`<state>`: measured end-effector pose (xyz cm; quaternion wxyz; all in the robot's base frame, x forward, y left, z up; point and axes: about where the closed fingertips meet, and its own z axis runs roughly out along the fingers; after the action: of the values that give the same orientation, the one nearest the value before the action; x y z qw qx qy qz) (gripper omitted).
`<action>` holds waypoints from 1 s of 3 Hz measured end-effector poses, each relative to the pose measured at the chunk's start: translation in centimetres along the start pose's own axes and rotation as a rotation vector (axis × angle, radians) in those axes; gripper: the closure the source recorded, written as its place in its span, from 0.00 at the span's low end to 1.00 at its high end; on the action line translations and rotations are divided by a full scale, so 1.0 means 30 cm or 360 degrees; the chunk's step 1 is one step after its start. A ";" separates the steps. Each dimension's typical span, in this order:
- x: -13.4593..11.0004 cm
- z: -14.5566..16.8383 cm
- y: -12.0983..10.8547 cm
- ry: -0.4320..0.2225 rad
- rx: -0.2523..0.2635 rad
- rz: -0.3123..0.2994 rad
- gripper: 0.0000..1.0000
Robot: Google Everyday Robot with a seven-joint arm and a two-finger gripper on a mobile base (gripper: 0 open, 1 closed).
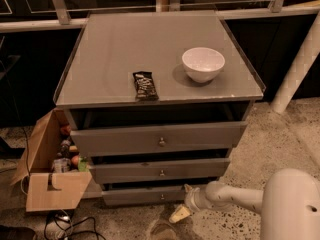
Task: Open bottom drawer
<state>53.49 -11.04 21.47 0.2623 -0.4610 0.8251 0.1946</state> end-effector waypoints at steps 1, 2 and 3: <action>-0.010 0.037 -0.022 -0.0013 -0.0014 -0.0009 0.00; -0.016 0.072 -0.042 -0.0016 -0.0032 -0.0024 0.00; -0.039 0.114 -0.060 -0.0015 -0.0051 -0.0057 0.00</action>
Offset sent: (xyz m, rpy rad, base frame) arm 0.0317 0.0100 -0.0218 0.0149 -0.0044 0.0360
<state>56.42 -9.25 19.34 0.2623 -0.4788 0.8123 0.2052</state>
